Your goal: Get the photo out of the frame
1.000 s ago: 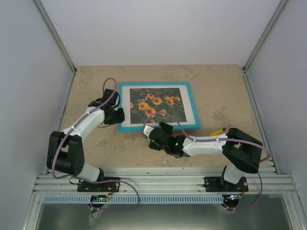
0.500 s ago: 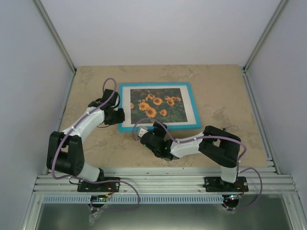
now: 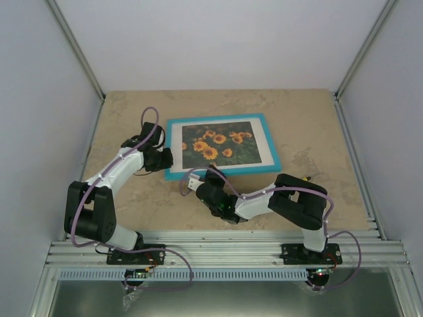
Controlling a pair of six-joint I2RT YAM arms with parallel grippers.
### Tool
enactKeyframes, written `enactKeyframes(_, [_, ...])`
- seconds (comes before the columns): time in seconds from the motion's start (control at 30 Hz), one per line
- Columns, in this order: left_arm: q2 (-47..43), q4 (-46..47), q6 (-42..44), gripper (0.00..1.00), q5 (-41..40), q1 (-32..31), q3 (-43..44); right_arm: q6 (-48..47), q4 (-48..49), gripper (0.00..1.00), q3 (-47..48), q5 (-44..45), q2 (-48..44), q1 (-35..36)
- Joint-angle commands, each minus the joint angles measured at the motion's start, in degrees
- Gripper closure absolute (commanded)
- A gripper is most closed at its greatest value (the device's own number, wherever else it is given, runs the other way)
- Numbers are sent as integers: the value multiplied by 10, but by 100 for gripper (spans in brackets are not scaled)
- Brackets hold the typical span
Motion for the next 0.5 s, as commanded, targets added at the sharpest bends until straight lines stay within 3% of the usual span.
enactKeyframes(0.0, [-31,44,-8,97,48,-2,14,-52,87,69,-19,13,-18,-2])
enactKeyframes(0.17, [-58,61,-38,75,31,-1,14,-79,90,90,-27,-5,-66,-2])
enactKeyframes(0.33, [-102,90,-80,47,23,8,5,-103,80,99,-27,-23,-112,-4])
enactKeyframes(0.47, [-169,132,-130,25,35,33,-9,-126,70,100,-22,-35,-150,-10])
